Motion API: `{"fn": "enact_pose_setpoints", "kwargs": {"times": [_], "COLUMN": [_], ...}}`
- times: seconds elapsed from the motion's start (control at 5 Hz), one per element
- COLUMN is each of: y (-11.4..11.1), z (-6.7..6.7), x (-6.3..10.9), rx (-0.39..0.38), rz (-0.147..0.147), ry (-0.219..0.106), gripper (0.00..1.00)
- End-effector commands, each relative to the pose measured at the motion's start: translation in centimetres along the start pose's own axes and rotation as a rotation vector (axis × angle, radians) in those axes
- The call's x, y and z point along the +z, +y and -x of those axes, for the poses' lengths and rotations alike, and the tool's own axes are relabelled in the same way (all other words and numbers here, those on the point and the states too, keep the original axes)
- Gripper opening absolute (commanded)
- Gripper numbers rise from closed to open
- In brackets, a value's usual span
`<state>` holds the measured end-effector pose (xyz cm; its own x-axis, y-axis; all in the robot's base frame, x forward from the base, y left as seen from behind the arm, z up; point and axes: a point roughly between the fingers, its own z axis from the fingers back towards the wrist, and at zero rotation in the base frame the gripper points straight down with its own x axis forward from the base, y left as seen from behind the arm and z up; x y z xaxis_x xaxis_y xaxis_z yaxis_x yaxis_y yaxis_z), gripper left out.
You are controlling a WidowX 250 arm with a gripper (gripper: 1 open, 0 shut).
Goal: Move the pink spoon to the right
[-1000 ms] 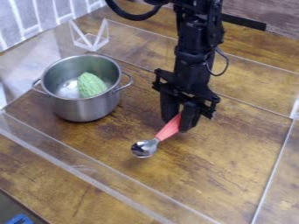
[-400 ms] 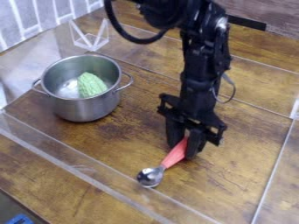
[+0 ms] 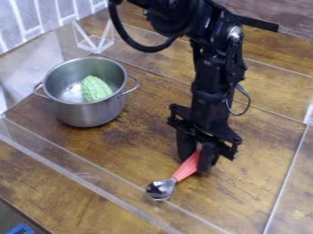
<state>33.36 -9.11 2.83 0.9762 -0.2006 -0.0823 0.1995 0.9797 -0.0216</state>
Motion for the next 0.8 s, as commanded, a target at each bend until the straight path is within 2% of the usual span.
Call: {"fn": "enact_pose_setpoints", "kwargs": {"times": [0.0, 0.6], "y": [-1.3, -2.8], "z": [-0.2, 0.0], "x": [3.0, 2.9], "rx": [-0.019, -0.001], "rz": [0.009, 0.026], "ry": [-0.088, -0.092], "gripper": [0.00, 0.00]}}
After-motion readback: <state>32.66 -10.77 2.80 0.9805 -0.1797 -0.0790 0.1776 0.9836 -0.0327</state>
